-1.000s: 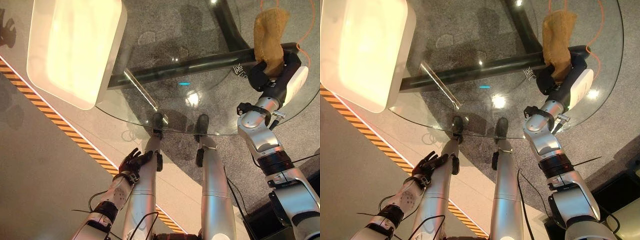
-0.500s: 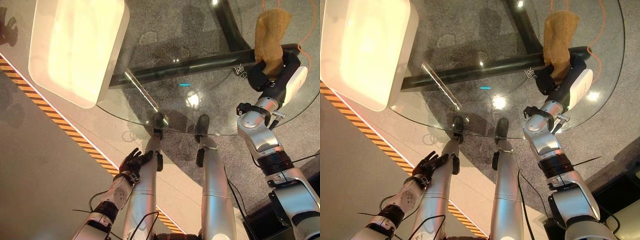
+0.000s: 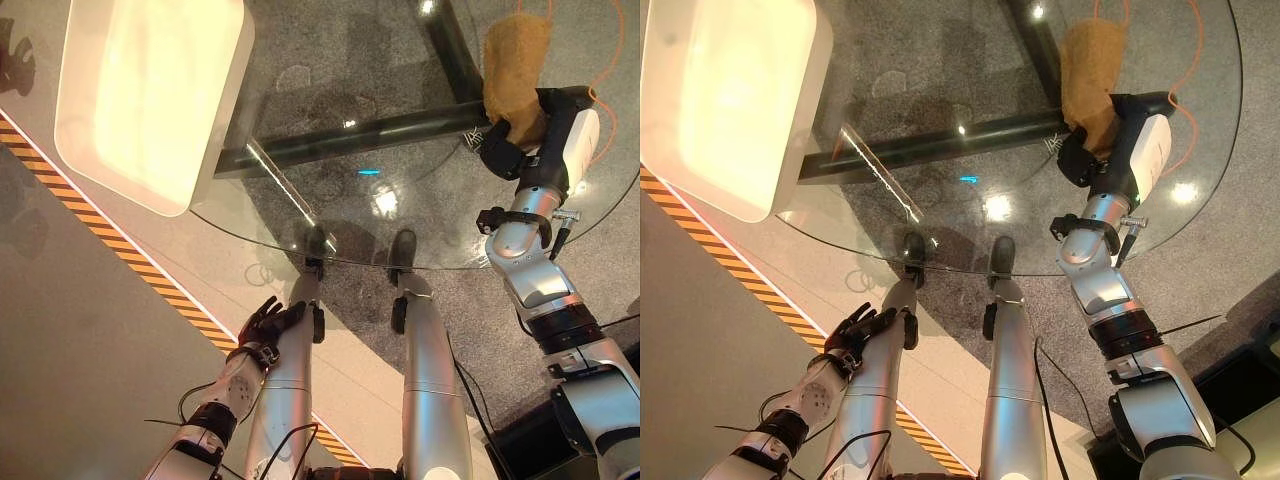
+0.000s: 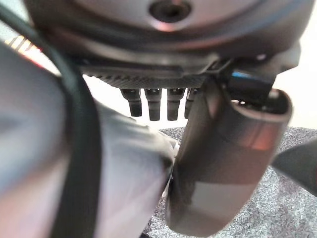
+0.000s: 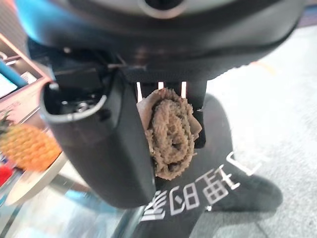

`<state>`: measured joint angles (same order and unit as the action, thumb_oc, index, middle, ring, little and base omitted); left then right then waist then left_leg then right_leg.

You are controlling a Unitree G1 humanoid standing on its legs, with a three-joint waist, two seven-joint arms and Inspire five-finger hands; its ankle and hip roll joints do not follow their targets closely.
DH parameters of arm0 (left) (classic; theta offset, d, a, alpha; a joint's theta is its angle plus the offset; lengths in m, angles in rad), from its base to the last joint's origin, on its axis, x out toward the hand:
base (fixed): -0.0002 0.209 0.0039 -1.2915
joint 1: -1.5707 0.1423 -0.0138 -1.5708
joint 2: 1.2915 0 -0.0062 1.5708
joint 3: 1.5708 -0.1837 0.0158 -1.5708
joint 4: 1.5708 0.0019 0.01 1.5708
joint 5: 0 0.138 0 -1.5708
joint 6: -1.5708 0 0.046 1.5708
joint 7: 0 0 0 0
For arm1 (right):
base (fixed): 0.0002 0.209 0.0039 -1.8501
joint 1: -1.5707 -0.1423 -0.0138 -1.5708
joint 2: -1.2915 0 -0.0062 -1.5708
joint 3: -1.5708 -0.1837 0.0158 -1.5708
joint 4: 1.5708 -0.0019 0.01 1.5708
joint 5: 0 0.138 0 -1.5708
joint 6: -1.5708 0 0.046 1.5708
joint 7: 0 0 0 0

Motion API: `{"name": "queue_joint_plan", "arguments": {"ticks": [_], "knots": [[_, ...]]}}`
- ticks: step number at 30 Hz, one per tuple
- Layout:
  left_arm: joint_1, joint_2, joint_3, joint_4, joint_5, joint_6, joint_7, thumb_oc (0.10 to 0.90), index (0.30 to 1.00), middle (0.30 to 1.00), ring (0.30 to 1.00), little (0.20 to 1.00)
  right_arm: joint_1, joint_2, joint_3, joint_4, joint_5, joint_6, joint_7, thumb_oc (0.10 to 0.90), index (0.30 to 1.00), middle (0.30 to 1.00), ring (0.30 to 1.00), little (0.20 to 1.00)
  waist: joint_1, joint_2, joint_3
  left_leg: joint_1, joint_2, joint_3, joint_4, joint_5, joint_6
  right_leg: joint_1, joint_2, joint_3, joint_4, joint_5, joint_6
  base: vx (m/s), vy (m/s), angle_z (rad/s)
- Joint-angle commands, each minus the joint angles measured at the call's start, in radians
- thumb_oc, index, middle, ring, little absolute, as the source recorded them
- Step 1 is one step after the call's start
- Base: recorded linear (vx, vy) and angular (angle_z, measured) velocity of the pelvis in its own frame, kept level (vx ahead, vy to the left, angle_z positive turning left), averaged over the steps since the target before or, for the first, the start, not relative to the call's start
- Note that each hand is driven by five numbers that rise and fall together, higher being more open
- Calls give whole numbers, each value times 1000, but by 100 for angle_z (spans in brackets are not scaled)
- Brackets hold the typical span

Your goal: Wipe the table with a cloth and put it in the basket.

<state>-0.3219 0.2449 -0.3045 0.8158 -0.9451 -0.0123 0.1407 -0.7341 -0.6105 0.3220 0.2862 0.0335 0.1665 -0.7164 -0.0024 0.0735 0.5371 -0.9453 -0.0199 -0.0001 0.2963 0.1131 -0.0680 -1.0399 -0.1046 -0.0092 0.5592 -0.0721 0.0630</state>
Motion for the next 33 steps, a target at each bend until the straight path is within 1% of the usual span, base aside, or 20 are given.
{"name": "queue_joint_plan", "arguments": {"ticks": [1,4,6,13,20,24,26,27,31,33], "knots": [[161,-31,-78,36,28,15,3,800,900,900,900,900,-37,57,200,-158,-70,-75,157,100,300,300,300,200,23,41,-17,-58,-68,30,159,-127,29,10,17,-63,-166,116,15,24,30,6],[159,-37,-80,33,25,11,3,800,900,900,900,900,-44,70,225,-170,-79,-58,179,100,300,300,300,200,26,44,-17,-57,-68,32,157,-127,30,9,16,-64,-165,114,15,15,24,6],[161,-46,-84,35,23,5,2,800,900,900,900,900,-53,91,270,-186,-95,-33,211,100,300,300,300,200,30,48,-17,-56,-72,34,153,-125,32,7,16,-67,-166,112,11,19,40,3],[162,-52,-95,47,21,-7,-21,800,900,900,900,900,-81,129,360,-188,-121,4,268,100,300,300,300,200,42,60,-17,-59,-73,38,152,-121,32,-3,13,-72,-157,110,8,15,21,6],[151,-53,-109,49,11,-3,-16,800,900,900,900,900,-101,142,406,-178,-109,-4,307,100,300,300,300,200,47,64,-17,-67,-74,38,163,-123,33,-15,9,-73,-142,109,10,11,6,12],[146,-50,-111,46,7,2,-13,800,900,900,900,900,-105,144,435,-179,-118,-15,348,100,300,300,300,200,49,63,-17,-67,-74,38,165,-123,34,-16,8,-76,-139,109,11,0,0,0],[144,-50,-111,46,7,4,-11,800,900,900,900,900,-109,145,446,-181,-118,-25,371,100,300,300,300,200,50,62,-17,-64,-74,38,162,-123,34,-12,8,-77,-142,109,11,0,0,0],[142,-49,-112,47,6,3,-12,800,900,900,900,900,-113,142,454,-185,-116,-44,403,100,300,300,300,200,49,62,-17,-65,-74,38,162,-123,33,-13,9,-77,-142,110,11,0,0,0],[139,-41,-114,46,0,9,-13,800,900,900,900,900,-124,127,477,-210,-136,-86,478,100,300,300,300,200,49,60,-17,-69,-72,39,168,-124,32,-18,9,-77,-136,109,13,0,0,0],[139,-38,-116,45,1,10,-13,800,900,900,900,900,-126,119,485,-217,-140,-91,483,100,300,300,300,200,49,60,-17,-70,-72,39,169,-124,33,-19,8,-77,-135,109,13,0,0,0]]}}
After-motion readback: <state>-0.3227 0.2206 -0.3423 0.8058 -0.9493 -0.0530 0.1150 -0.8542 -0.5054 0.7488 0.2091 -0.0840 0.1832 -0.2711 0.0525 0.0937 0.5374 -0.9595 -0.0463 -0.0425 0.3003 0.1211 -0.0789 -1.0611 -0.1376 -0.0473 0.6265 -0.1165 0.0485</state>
